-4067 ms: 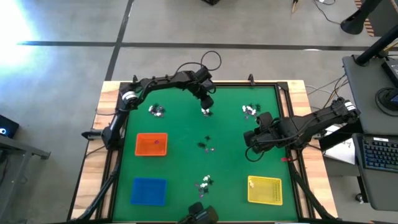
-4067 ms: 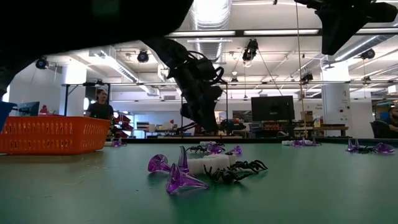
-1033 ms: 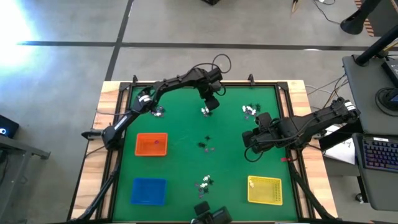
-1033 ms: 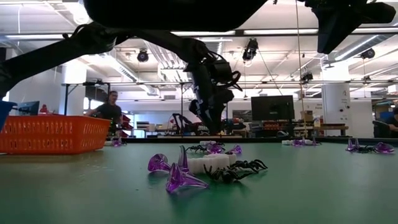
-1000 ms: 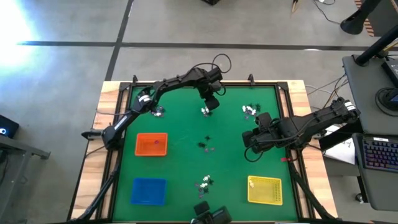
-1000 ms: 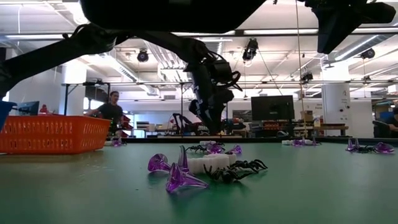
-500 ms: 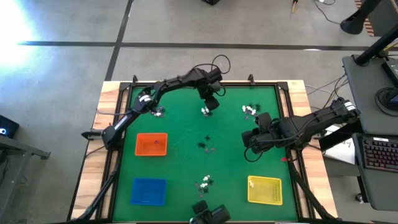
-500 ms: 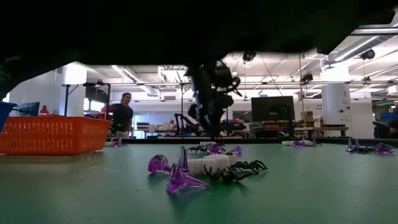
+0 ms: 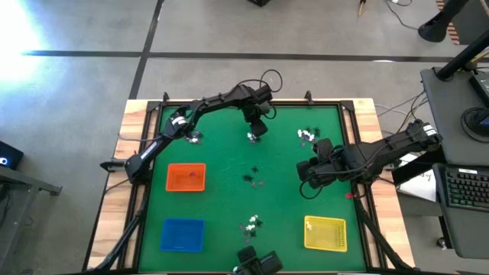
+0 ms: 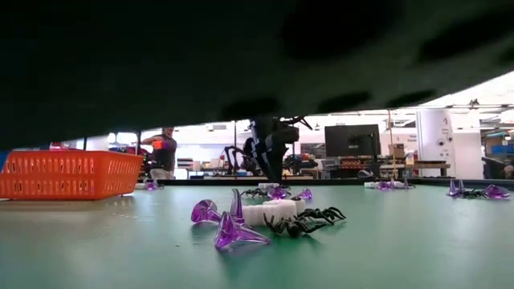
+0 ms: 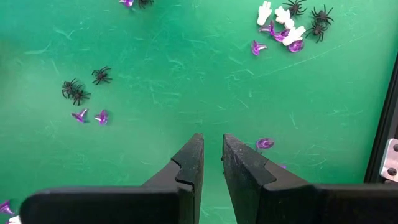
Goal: Sort Halloween decoration
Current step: Put the white skeleton toy into the yellow bin
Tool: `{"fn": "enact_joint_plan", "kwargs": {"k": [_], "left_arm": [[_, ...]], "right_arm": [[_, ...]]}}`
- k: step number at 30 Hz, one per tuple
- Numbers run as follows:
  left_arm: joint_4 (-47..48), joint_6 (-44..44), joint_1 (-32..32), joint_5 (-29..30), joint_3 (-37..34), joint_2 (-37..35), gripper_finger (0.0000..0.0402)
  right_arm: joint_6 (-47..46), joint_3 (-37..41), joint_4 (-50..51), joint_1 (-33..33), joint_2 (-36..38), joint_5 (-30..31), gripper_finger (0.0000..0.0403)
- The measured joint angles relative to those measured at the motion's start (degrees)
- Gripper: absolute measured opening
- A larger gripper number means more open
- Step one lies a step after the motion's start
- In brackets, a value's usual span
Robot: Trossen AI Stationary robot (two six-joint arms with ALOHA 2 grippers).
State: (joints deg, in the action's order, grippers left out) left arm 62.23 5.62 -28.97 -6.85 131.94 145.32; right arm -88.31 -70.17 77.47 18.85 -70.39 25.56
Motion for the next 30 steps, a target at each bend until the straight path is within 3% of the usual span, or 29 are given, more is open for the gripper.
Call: {"fn": "enact_joint_plan", "kwargs": {"k": [8, 22, 30], "left_arm": [[0.41, 5.71, -0.37, -3.13, -0.46, 0.0, 0.0118], [-0.14, 5.94, -0.44, -3.39, -0.57, 0.7, 0.0124], [0.43, 12.7, -0.44, -2.49, -0.72, 0.7, 0.01]], "right_arm": [[-0.17, 0.0, -0.06, 0.0, 0.0, 0.01, 0.0052], [-1.14, 0.0, -0.28, 0.0, 0.0, 0.0, 0.0052], [-1.29, 0.0, -0.45, 0.0, 0.0, 0.0, 0.0052]]}}
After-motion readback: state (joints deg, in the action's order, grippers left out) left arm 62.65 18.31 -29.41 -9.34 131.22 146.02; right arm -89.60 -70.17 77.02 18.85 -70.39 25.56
